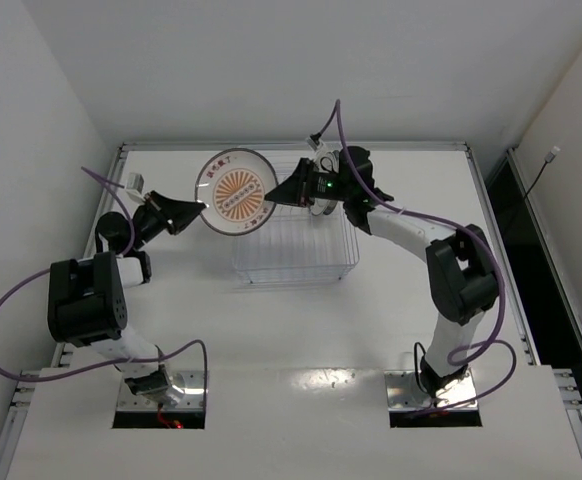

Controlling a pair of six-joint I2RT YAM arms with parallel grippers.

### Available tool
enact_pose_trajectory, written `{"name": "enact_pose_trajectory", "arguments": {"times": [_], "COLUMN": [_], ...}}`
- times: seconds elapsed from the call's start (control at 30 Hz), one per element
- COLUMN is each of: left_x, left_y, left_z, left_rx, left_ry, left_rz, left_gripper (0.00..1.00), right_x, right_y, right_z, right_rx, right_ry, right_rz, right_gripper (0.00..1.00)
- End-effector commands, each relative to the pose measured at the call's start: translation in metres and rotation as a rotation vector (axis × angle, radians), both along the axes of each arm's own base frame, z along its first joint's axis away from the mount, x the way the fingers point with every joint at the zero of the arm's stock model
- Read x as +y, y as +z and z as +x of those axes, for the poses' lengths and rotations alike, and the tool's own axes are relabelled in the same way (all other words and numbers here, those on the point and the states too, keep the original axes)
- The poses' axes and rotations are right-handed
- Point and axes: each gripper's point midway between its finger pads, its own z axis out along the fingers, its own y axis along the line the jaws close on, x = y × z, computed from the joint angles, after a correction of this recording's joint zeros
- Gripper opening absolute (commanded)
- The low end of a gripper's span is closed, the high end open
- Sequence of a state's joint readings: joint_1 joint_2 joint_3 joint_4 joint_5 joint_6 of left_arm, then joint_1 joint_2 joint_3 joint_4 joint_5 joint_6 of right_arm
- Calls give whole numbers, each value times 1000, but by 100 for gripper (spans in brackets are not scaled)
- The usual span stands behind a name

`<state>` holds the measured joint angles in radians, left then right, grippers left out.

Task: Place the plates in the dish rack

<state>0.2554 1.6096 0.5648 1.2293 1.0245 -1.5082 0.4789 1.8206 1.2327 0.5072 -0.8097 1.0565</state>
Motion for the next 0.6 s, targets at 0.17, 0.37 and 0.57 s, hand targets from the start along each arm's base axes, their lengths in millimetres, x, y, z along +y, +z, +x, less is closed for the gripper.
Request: {"name": "enact_pose_trajectory", "arguments": {"times": [0.17, 0.37, 0.57], "left_x": [-21, -12, 7], "left_y": [40, 20, -1], "left_z": [-14, 4, 22], "left_rx": [-282, -189, -69], "left_ry": [-68, -5, 95], "left_rz": [138, 250, 412], "left_gripper": [10, 43, 54], "right_x": [2, -50, -84], "right_y": [13, 34, 54], "right_z": [10, 40, 46], "right_rx": [-50, -148, -165], "right_ry": [-43, -362, -579], "right_rz": [-29, -322, -388], "right_gripper": [0, 0, 0]}}
